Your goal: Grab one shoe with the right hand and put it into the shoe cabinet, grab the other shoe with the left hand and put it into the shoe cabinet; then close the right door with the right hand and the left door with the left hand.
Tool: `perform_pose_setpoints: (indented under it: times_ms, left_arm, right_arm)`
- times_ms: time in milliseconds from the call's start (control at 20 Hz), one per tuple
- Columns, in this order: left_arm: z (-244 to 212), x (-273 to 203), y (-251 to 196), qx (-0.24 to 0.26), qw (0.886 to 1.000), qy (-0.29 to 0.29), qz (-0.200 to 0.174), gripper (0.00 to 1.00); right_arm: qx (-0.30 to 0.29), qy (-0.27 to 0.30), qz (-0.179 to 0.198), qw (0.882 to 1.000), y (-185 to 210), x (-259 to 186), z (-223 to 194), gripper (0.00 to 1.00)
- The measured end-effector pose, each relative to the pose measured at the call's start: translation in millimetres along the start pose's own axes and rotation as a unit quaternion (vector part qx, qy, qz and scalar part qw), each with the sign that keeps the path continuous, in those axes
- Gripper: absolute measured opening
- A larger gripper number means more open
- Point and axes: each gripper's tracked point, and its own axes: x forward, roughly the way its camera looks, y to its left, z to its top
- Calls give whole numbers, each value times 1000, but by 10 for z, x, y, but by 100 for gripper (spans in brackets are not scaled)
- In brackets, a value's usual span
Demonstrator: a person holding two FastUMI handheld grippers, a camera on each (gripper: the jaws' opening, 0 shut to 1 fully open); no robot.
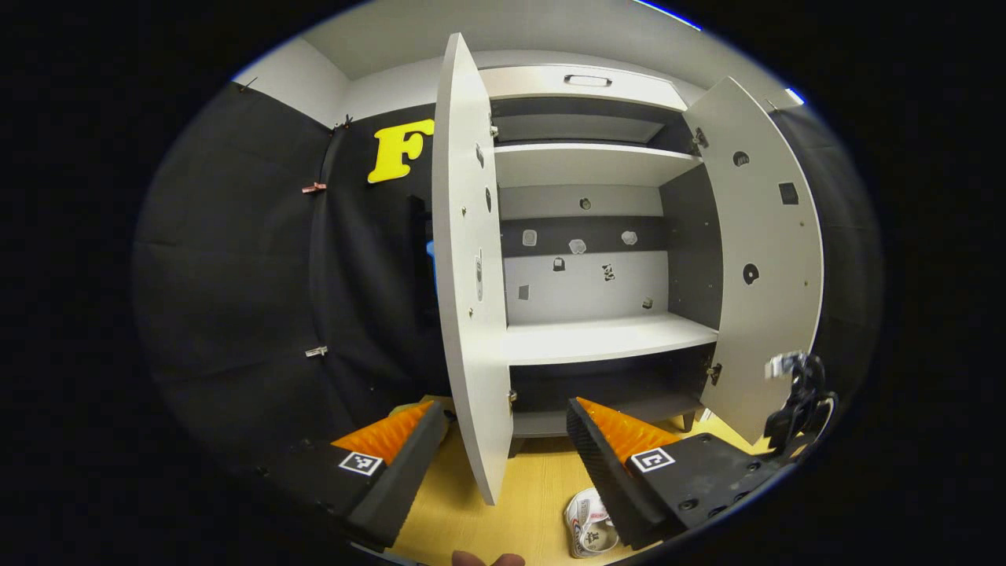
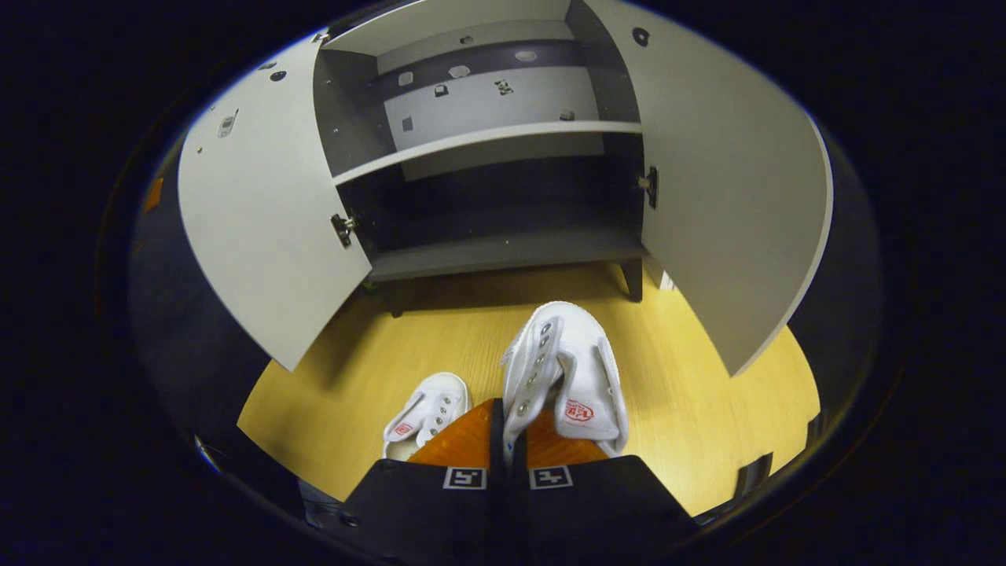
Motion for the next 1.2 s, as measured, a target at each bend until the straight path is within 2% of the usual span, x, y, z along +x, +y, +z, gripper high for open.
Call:
perform_pose_setpoints:
  times_ms: [350,600,850,1200]
  left_arm:
    - [9,28,-71,-9,1000,1,-9,98]
    - [62,28,-119,-20,1000,-7,-18,98]
    - [56,74,-164,-28,999,-8,-17,98]
    - [35,156,-171,-42,999,-2,9,98]
  right_arm:
    - [-28,-67,19,997,419,-360,1439,5]
    - [-38,-86,9,996,420,-142,2373,5]
    - [-54,-89,-10,995,281,421,3160,5]
    - [-123,-49,-46,990,61,1520,3741,5]
